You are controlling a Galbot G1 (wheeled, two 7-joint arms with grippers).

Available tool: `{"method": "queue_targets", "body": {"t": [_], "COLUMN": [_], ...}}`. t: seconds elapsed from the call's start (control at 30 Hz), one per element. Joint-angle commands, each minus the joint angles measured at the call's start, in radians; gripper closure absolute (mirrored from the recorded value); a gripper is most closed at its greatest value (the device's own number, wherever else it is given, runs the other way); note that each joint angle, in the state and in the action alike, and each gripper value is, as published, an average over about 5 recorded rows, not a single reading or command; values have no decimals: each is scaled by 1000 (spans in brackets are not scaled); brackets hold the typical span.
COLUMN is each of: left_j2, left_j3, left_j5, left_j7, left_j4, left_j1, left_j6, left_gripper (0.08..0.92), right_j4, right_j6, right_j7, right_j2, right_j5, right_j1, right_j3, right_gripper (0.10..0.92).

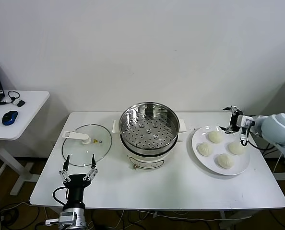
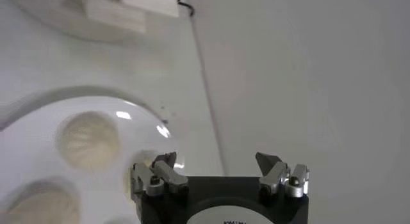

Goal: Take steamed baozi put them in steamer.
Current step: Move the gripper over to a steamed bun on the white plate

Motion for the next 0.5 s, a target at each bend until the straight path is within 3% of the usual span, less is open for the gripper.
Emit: {"method": "queue_targets", "body": {"t": [0.03,0.5], "left_j2": [3,18], "left_j3": [-4,-8], "left_j5": [-17,-52], "left_j7": [3,7], "left_j4": [4,48], "left_j1": [-7,-41], "left_j6": [4,5], "left_gripper": [177,177], "right_j4": [-234,-658], "right_j6": [89,195], "right_j7": [-181,-248], "right_j2": [16,370], "right_j5": [92,120], "right_j1": [556,500], "right_j3": [-670,-665], "right_gripper": [203,203]}}
